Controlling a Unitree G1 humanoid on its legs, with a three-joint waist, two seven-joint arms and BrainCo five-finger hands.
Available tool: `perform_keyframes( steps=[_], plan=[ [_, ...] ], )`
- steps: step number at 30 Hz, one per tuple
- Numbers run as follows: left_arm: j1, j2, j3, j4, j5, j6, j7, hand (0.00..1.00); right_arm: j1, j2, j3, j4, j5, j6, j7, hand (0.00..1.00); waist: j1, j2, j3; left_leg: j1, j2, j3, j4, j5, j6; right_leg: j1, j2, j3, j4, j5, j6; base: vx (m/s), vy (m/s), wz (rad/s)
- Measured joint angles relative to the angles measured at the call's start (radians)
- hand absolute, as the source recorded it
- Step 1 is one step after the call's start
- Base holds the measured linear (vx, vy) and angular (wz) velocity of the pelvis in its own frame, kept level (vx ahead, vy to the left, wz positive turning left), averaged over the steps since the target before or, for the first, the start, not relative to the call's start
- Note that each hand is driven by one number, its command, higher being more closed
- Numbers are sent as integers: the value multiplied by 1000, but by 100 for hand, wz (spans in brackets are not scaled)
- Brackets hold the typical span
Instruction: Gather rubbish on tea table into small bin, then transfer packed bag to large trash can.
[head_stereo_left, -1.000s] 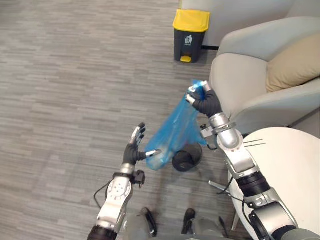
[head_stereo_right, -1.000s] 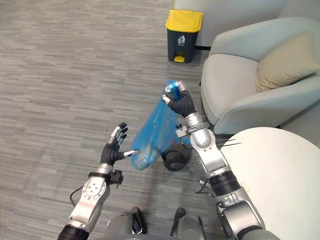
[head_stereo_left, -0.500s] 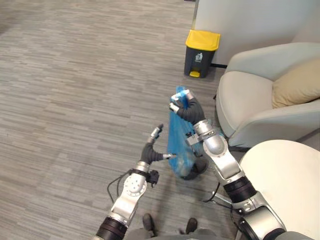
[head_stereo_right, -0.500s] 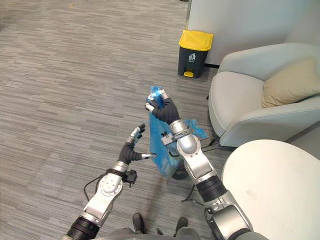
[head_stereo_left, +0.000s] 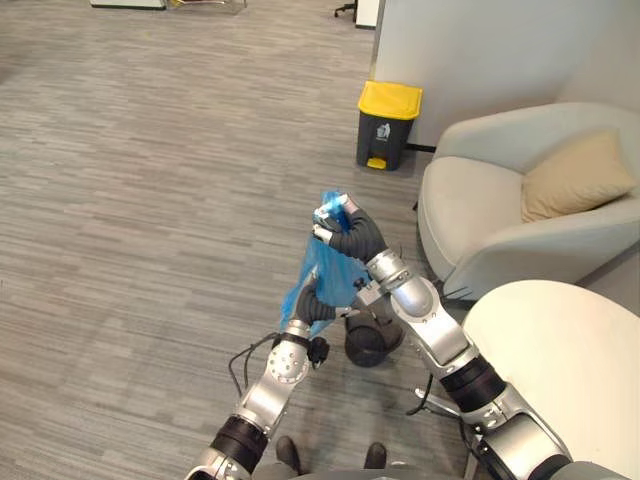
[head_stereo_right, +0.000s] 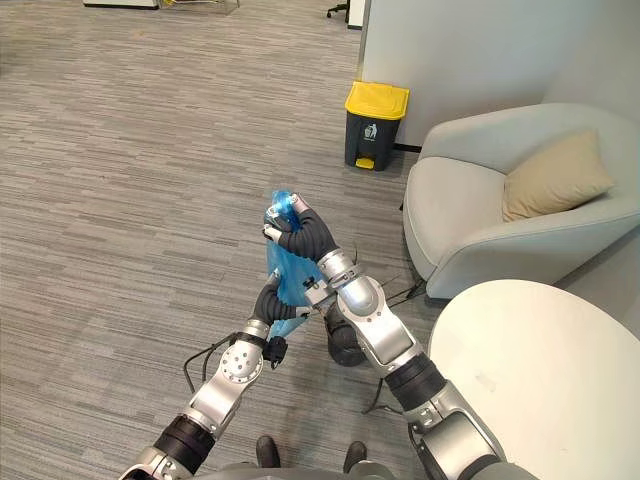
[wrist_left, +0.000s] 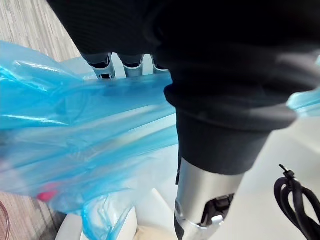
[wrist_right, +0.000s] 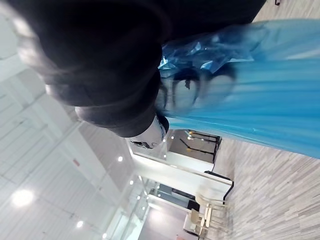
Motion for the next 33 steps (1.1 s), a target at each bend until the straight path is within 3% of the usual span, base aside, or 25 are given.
perform_keyframes(
  steps=[4, 5, 9, 13, 23, 24, 33],
  plan=[
    [0, -9, 0, 44, 16, 1, 5, 0, -42, 22, 41, 67, 0, 16, -18, 100, 1, -10, -6, -4, 7, -4, 0, 7, -4, 1, 8, -3, -7, 4, -5, -3, -2, 1],
    [0, -10, 0, 50, 16, 2, 5, 100, -54, 24, 51, 81, 0, 18, -19, 100, 1, -11, -7, -5, 8, -6, 0, 7, -6, 1, 9, -5, -9, 5, -6, -9, -11, 6],
    [-2, -11, 0, 68, 15, 2, 18, 100, -125, 62, 114, 159, 1, 45, -22, 100, 3, -21, -14, -18, 19, -22, 0, 18, -17, 0, 21, -17, -20, 6, -7, -1, -23, 10],
    [-61, -10, 2, 78, -3, 3, 33, 100, -148, 87, 168, 184, 21, 46, -26, 100, 27, -22, -14, -18, 28, -27, 0, 23, -22, 10, 32, -23, -33, 13, -17, 5, -11, 2],
    [-167, -1, 14, 111, -123, 6, 46, 100, -229, 150, 231, 182, 96, 36, -15, 100, 16, -22, -15, -17, 38, -26, 0, 30, -31, 13, 44, -22, -41, 17, -24, 1, -1, 0],
    [-167, -1, 15, 111, -138, 6, 48, 100, -229, 151, 231, 182, 96, 36, -14, 0, 14, -22, -14, -17, 37, -26, 0, 30, -31, 13, 43, -21, -41, 18, -25, 0, 0, 0],
    [-134, 7, 35, 55, -164, 9, 60, 100, -216, 147, 228, 178, 53, 11, 9, 0, -4, -22, -15, -13, 38, -19, 0, 30, -31, 13, 44, -12, -41, 18, -26, 8, 6, -1]
  ],
)
